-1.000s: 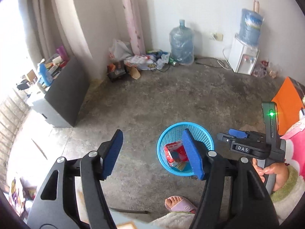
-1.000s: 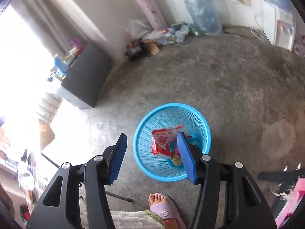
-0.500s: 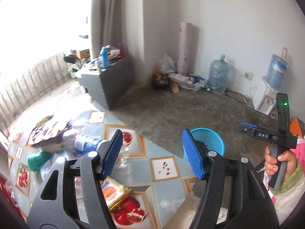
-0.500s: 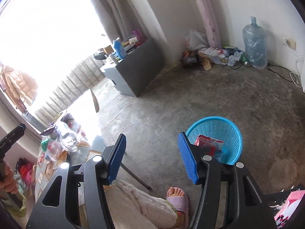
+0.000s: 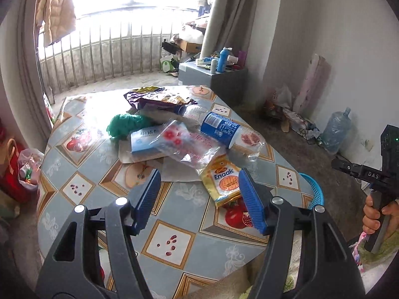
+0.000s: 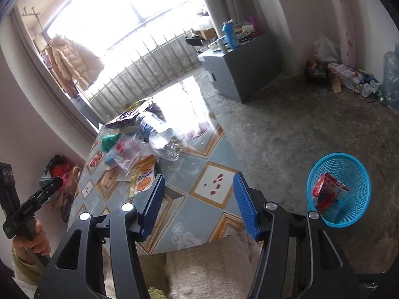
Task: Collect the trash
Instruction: 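Move both tools back over the table toward the remaining packets, then grasp the clear bag with red flowers with the left tool while the right tool grasps the Enaak biscuit packet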
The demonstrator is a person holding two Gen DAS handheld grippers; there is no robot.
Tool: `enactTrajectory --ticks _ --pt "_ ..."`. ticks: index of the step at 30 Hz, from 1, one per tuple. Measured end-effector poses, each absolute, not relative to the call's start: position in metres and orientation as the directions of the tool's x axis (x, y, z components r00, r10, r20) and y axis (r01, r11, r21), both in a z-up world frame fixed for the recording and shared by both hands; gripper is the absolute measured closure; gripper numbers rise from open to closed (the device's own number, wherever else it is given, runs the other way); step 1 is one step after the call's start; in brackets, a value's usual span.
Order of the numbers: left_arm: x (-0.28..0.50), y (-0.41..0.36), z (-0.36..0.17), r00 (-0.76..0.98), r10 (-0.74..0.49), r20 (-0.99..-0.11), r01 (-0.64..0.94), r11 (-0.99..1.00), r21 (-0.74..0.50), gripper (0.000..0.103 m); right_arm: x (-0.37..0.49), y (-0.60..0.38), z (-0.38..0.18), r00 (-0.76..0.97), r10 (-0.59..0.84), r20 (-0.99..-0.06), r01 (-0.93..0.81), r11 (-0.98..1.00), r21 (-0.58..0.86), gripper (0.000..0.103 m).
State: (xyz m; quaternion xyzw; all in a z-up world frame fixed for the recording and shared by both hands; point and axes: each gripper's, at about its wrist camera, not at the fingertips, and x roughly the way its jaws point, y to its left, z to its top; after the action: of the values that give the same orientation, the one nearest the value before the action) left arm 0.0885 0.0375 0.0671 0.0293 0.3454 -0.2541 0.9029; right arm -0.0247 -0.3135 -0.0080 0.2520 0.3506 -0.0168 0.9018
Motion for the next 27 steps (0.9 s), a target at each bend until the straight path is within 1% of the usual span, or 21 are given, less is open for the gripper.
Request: enactTrajectory --ticks 2,6,10,14,18,22,27 --pt "0.092 0.043 0.063 0.627 -0.446 -0.638 0.477 0.868 -0.137 0.046 -0.018 -0.301 -0.01 0.741 0.173 -0.649 0.183 0.878 0.442 0.048" --pt "0.099 0.045 0.054 0.603 -0.489 -0.63 0.492 0.85 -0.189 0.051 -0.001 -0.279 -0.012 0.716 0.203 -0.668 0.149 0.891 0.43 0.052" --pt "0.124 0.037 0.044 0.579 -0.52 -0.627 0.5 0.835 -0.23 0.056 0.015 -0.267 -0.018 0.69 0.228 -0.687 0.139 0.89 0.434 0.056" --pt "0.155 0.031 0.027 0.542 -0.54 -0.644 0.479 0.828 -0.292 0.061 0.029 -0.26 -0.026 0.665 0.242 -0.707 0.136 0.891 0.433 0.058" --pt "0.186 0.027 0.006 0.499 -0.551 -0.669 0.43 0.828 -0.361 0.062 0.045 -0.253 -0.034 0.64 0.255 -0.725 0.135 0.891 0.433 0.059" --pt "0.216 0.028 -0.016 0.474 -0.542 -0.694 0.344 0.84 -0.421 0.062 0.06 -0.25 -0.041 0.623 0.267 -0.735 0.134 0.89 0.436 0.06" --pt "0.241 0.032 -0.034 0.458 -0.56 -0.69 0.264 0.827 -0.496 0.062 0.073 -0.247 -0.048 0.605 0.281 -0.745 0.131 0.888 0.441 0.06"
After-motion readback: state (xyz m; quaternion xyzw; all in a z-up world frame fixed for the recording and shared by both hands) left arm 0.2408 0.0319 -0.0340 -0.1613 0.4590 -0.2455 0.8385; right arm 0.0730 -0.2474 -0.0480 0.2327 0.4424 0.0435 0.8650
